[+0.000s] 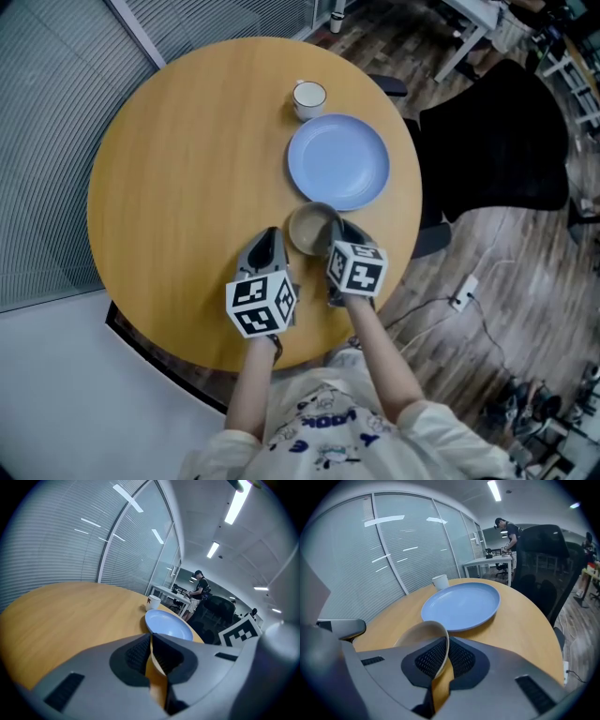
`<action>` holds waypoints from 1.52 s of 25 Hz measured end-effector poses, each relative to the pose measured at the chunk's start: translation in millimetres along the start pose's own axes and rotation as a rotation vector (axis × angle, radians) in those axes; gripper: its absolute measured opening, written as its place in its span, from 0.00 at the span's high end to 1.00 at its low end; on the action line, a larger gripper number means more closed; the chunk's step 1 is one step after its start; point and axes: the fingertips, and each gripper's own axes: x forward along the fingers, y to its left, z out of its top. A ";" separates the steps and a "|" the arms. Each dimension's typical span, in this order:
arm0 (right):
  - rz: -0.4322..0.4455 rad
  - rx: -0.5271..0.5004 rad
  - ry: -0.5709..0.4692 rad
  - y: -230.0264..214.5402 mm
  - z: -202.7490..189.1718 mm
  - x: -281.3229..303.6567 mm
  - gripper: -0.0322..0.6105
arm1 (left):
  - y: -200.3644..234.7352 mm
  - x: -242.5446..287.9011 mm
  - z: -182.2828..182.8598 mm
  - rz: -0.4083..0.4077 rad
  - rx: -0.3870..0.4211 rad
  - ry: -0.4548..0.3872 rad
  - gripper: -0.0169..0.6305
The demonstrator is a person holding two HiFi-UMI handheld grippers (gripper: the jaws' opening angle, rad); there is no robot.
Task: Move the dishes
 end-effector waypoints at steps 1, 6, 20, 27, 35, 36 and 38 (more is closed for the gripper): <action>-0.003 -0.001 0.005 -0.5 -2.3 1.0 0.92 | 0.4 0.2 -0.7 0.002 -0.001 0.000 0.95; -0.018 0.002 0.010 -6.4 -7.4 8.0 0.92 | 5.3 0.3 -0.9 0.014 -0.009 -0.004 0.95; 0.018 -0.144 -0.279 16.0 80.3 -71.7 0.76 | -10.9 -40.9 78.6 0.041 0.083 -0.208 0.95; 0.029 -0.204 -0.525 39.9 153.1 -155.2 0.91 | -48.0 -87.0 150.4 0.025 0.232 -0.387 0.95; 0.037 -0.233 -0.656 49.6 176.7 -205.7 0.91 | -76.2 -117.7 179.1 -0.003 0.285 -0.487 0.95; 0.033 -0.231 -0.665 48.2 177.8 -209.9 0.91 | -78.8 -120.1 180.1 -0.007 0.288 -0.494 0.95; 0.025 -0.229 -0.680 45.9 179.8 -215.5 0.92 | -81.5 -122.2 180.4 -0.014 0.284 -0.499 0.95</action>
